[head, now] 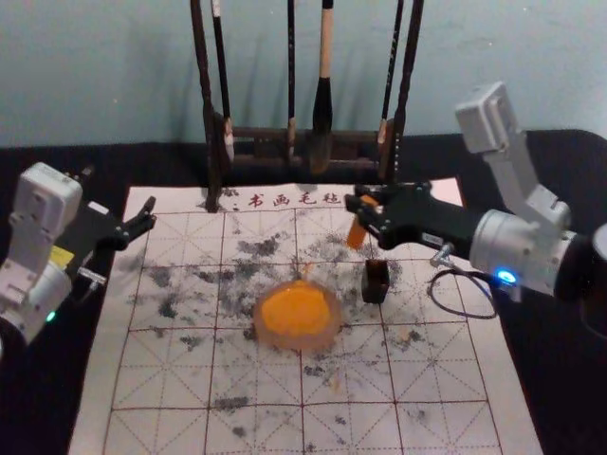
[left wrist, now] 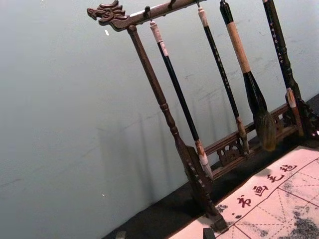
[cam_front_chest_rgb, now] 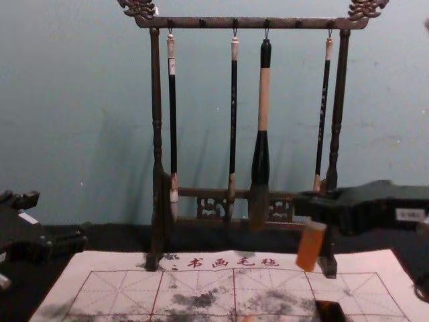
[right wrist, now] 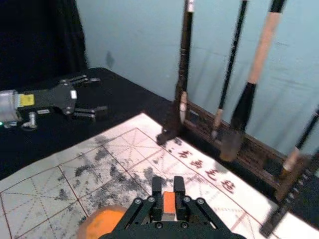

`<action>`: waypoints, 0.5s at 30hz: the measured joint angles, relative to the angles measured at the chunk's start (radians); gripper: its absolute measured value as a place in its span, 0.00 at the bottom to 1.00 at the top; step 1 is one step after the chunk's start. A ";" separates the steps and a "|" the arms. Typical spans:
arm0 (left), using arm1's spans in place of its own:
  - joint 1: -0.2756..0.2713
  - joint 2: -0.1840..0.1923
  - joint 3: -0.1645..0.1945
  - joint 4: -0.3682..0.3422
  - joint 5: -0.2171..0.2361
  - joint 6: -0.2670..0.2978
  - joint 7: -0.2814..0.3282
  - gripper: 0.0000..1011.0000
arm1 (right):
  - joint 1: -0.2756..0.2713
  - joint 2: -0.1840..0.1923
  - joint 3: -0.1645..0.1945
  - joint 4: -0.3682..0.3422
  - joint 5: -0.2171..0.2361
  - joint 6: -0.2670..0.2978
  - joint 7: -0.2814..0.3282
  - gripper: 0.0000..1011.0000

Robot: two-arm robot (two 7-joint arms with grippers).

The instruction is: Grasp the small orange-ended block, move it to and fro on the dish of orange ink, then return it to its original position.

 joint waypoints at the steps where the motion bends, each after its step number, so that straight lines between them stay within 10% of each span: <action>1: 0.000 0.000 0.000 0.000 0.000 0.000 0.000 0.99 | -0.008 0.002 0.005 -0.008 0.001 0.003 -0.009 0.14; 15: 0.000 0.000 0.000 0.000 0.000 0.000 0.000 0.99 | -0.109 -0.008 0.053 -0.044 -0.019 0.030 -0.115 0.14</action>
